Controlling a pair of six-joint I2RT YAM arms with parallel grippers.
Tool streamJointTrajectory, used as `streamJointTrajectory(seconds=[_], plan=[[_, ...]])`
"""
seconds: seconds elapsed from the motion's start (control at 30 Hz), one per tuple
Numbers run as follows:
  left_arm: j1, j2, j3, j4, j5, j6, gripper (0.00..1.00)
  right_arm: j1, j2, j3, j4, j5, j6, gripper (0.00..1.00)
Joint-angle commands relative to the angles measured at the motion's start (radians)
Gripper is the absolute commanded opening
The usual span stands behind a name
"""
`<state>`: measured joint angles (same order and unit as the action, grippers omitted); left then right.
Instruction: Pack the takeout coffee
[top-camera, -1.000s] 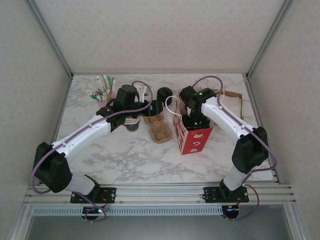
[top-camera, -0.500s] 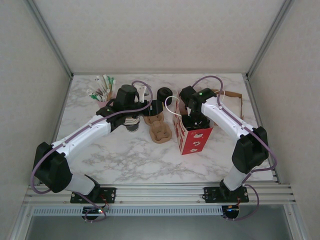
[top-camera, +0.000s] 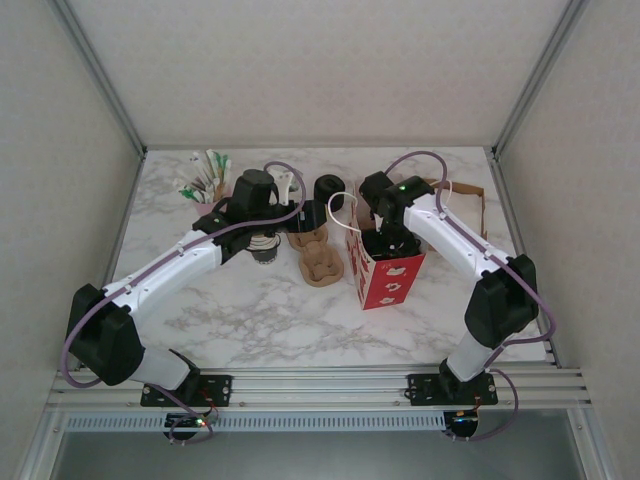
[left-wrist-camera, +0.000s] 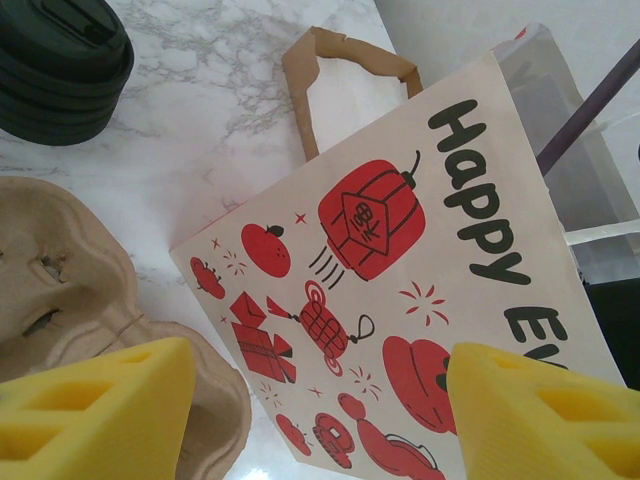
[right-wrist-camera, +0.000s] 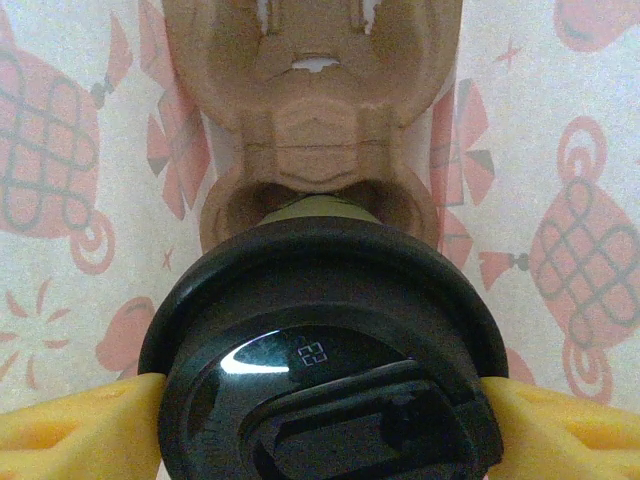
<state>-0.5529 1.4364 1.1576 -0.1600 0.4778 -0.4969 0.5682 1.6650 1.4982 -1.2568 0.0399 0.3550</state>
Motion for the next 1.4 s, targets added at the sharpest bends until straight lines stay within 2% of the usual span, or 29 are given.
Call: streamJointTrajectory(seconds=[0.0, 0.4, 1.37], plan=[[-0.010, -0.015, 0.040, -0.006, -0.001, 0.012, 0.68, 0.005, -0.031, 0.000, -0.026, -0.005, 0.006, 0.82], [-0.015, -0.013, 0.046, -0.006, 0.001, 0.012, 0.68, 0.007, -0.040, 0.030, -0.056, 0.013, 0.010, 0.88], [-0.015, -0.022, 0.044, -0.008, 0.002, 0.016, 0.68, 0.013, -0.051, 0.104, -0.108, 0.036, 0.022, 0.93]])
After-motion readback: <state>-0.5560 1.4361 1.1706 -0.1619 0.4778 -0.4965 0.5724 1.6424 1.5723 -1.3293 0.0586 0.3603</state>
